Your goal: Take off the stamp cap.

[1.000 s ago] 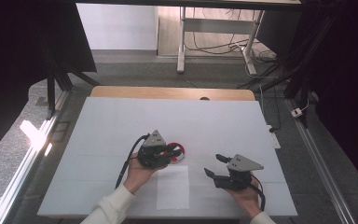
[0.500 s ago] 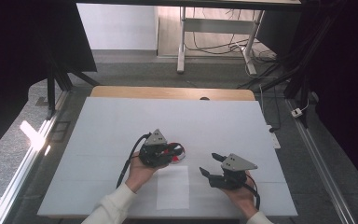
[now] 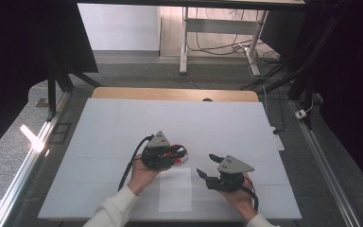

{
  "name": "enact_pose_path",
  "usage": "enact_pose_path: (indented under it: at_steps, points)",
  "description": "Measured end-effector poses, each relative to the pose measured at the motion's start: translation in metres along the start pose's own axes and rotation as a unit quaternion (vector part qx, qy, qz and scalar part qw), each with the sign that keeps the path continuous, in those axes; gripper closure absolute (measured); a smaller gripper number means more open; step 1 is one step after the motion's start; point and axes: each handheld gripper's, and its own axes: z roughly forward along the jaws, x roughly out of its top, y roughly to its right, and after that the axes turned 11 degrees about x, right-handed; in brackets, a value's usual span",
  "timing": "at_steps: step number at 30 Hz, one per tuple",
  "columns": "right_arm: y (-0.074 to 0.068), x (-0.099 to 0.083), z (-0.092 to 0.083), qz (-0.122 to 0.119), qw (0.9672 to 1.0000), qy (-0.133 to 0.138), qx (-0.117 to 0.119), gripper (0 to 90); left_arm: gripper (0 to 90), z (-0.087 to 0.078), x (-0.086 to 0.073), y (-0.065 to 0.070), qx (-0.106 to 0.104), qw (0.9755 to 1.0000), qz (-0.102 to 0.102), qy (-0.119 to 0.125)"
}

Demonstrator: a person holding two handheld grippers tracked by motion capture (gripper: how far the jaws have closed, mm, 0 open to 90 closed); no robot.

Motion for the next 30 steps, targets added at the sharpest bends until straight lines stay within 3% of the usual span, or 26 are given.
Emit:
enact_pose_path:
  at_steps: [4,18,26,30]
  points:
    - [-0.004,0.003,0.006,-0.012,0.9999,-0.005,-0.002,31.6,75.0,0.001,0.000,0.001,0.000,1.0000,0.001,-0.001]
    - [-0.008,0.007,0.014,-0.003,0.9999,-0.012,0.005,31.7,75.0,-0.003,0.000,0.001,0.004,1.0000,0.000,0.002]
    - [-0.014,0.013,0.023,-0.016,0.9997,-0.016,0.009,32.2,75.0,0.003,0.001,0.001,0.006,1.0000,-0.003,0.000]
    - [-0.016,0.017,0.027,-0.001,0.9998,-0.015,0.011,32.4,75.0,0.003,0.004,0.001,0.004,1.0000,-0.004,0.004]
